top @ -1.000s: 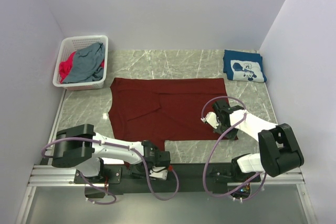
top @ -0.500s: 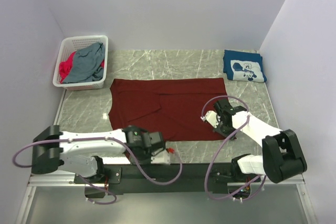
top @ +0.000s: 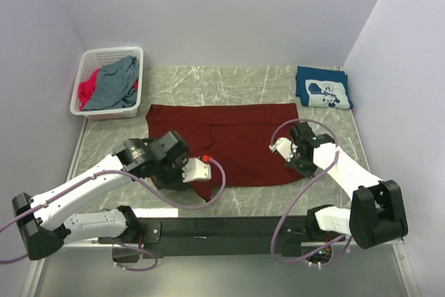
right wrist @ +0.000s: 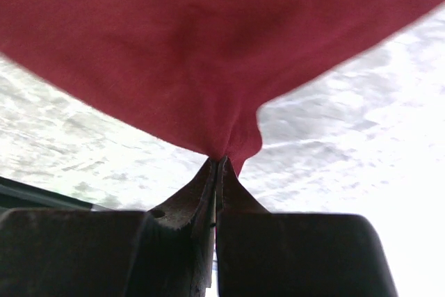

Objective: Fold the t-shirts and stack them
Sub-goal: Fold the tshirt

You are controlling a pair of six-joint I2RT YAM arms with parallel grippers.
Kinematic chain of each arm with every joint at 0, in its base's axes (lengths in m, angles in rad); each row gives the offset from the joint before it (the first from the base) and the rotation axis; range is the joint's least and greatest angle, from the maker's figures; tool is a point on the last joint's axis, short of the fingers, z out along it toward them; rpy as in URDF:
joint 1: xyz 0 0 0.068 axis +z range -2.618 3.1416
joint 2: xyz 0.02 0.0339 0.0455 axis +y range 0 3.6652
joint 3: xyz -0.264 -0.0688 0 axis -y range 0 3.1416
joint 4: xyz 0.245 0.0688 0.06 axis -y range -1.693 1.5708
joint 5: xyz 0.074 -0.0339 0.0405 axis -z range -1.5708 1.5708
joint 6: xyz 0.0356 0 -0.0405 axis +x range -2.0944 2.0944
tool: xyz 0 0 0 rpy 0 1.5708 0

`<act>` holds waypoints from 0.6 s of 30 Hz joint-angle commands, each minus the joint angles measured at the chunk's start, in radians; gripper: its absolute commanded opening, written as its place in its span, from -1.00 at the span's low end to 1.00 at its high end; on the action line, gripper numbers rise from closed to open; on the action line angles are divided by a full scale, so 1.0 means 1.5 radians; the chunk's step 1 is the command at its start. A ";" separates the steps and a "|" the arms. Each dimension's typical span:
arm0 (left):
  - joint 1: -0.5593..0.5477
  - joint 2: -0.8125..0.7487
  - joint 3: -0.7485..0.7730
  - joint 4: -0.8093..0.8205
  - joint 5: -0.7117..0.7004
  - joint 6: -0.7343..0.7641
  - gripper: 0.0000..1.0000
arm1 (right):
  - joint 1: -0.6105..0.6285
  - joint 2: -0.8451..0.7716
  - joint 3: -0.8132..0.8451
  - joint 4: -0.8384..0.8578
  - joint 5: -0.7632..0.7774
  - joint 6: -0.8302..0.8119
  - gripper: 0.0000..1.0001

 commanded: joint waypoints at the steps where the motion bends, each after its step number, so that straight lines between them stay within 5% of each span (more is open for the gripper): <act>1: 0.056 -0.006 0.047 -0.008 -0.016 0.087 -0.99 | -0.036 0.016 0.067 -0.013 -0.009 -0.033 -1.00; 11: 0.263 0.076 0.127 0.097 -0.009 0.210 -0.99 | -0.077 0.149 0.216 -0.027 -0.019 -0.053 -1.00; 18: 0.333 0.168 0.186 0.151 0.015 0.247 -0.99 | -0.087 0.241 0.315 -0.025 -0.012 -0.059 -1.00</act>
